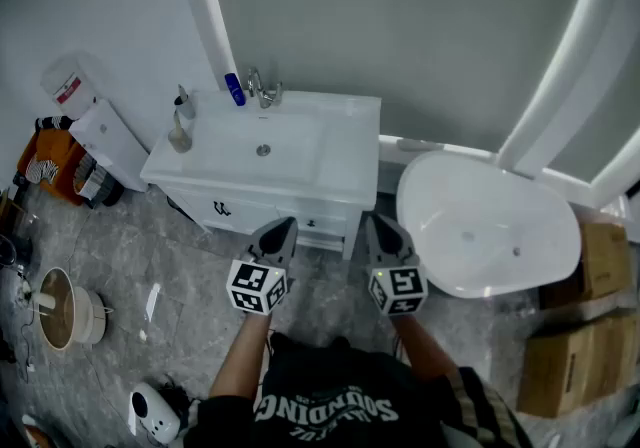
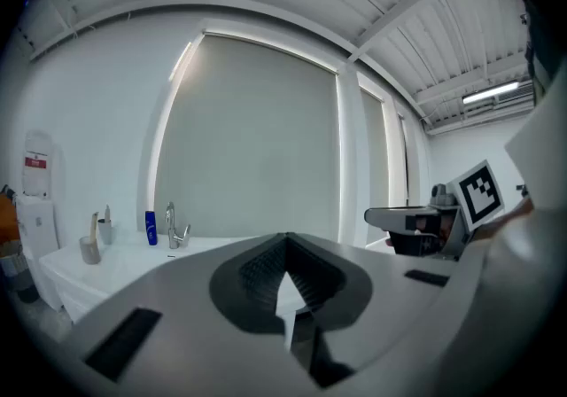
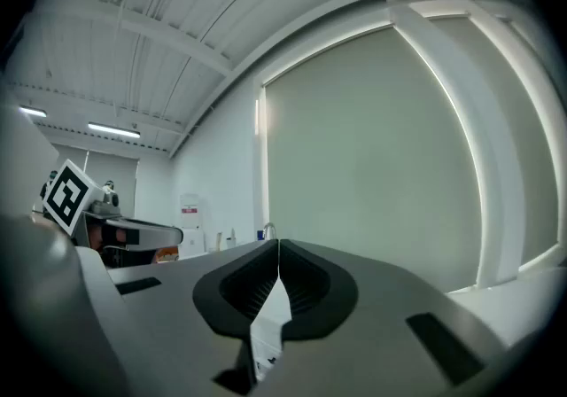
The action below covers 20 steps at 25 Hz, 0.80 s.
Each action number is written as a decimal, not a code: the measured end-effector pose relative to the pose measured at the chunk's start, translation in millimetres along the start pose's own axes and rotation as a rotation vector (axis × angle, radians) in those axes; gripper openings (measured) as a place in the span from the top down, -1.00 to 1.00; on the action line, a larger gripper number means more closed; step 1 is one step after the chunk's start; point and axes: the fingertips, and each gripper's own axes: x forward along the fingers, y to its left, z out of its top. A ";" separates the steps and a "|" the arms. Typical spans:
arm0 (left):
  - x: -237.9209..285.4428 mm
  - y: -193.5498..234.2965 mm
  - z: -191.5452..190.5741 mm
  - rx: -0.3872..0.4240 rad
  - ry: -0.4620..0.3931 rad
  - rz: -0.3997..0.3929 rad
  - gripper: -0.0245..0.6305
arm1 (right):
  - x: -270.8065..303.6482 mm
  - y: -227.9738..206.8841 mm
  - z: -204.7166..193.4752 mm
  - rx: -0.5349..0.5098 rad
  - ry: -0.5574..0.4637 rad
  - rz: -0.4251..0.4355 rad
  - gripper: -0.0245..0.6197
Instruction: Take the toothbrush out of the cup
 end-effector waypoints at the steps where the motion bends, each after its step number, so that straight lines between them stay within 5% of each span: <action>1: 0.3 -0.6 0.1 0.000 -0.001 -0.003 0.93 | 0.0 -0.3 -0.5 0.001 0.003 0.002 0.93; 20: -18.1 11.2 -3.5 -0.015 0.005 0.051 0.93 | 8.9 27.9 -8.5 0.007 0.040 0.102 0.93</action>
